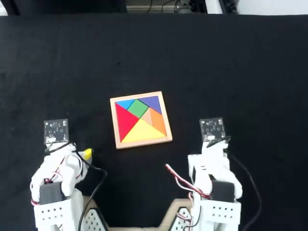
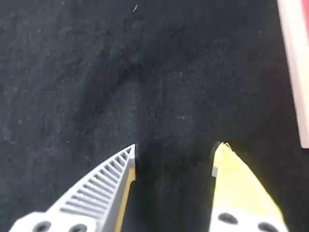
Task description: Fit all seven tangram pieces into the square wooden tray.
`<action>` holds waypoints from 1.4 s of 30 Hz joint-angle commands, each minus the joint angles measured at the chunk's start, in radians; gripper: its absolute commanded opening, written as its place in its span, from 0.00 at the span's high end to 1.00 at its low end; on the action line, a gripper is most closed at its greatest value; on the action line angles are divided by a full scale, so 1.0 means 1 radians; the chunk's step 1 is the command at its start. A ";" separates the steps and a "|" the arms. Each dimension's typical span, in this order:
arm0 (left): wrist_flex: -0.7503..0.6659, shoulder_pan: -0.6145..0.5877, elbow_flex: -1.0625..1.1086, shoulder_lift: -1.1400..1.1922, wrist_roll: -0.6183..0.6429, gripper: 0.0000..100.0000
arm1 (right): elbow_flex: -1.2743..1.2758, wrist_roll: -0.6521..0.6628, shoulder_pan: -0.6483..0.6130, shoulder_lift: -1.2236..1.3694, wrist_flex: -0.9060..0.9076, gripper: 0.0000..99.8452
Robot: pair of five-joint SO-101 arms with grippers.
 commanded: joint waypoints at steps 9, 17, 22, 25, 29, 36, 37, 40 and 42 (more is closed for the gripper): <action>0.023 0.061 0.015 -0.003 0.101 0.90 | -0.002 -0.014 -0.048 -0.059 0.011 0.99; 0.023 0.104 0.015 -0.002 0.106 0.91 | -0.002 -0.014 -0.051 -0.059 0.011 0.99; 0.021 0.110 0.015 0.002 0.106 0.96 | -0.002 -0.014 -0.051 -0.059 0.011 0.99; 0.021 0.108 0.015 0.002 0.106 0.97 | -0.002 -0.014 -0.051 -0.059 0.011 0.99; 0.021 0.104 0.015 0.002 0.106 0.97 | -0.002 -0.014 -0.051 -0.059 0.011 0.99; 0.021 0.104 0.015 0.000 0.106 0.97 | -0.002 -0.014 -0.051 -0.059 0.011 0.99; 0.023 0.107 0.015 -0.003 0.106 0.97 | -0.002 -0.012 -0.051 -0.061 0.011 0.99; 0.023 0.108 0.015 -0.003 0.106 0.97 | -0.002 -0.009 -0.055 -0.062 0.012 0.99; 0.023 0.105 0.015 -0.003 0.106 0.97 | -0.002 -0.009 -0.055 -0.062 0.012 0.99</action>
